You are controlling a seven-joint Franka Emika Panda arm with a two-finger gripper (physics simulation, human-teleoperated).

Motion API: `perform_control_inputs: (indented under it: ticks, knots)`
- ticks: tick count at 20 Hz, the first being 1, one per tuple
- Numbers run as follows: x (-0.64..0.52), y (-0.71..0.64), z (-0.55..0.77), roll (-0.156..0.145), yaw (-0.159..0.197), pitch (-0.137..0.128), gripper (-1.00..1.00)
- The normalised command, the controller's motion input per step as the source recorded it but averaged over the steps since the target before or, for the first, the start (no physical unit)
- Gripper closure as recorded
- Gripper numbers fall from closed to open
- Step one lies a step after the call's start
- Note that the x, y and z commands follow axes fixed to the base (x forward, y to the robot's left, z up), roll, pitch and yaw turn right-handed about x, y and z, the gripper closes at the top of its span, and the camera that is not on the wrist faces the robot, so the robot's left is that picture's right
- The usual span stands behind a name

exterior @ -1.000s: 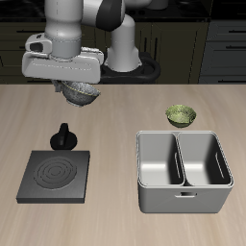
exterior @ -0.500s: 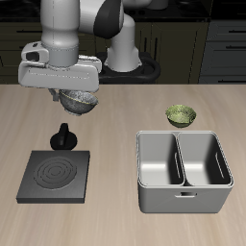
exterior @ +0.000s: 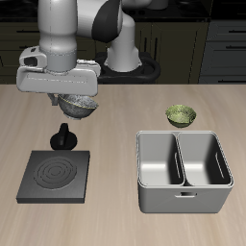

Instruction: Place the black bowl on the flat stove

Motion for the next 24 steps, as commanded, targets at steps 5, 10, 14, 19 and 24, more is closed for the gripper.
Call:
perform_control_inputs:
  ticks: [5, 10, 14, 19, 24]
  knots:
    - [0.04, -0.11, -0.2, -0.015, -0.004, 0.004, 1.0]
    - [0.04, -0.13, -0.12, -0.014, -0.009, -0.014, 1.0]
    - [0.02, -0.05, -0.11, -0.016, 0.0, -0.034, 1.0]
    - [0.04, -0.02, -0.27, 0.007, 0.02, 0.0, 1.0]
    - [0.03, -0.03, -0.29, -0.011, -0.018, 0.014, 1.0]
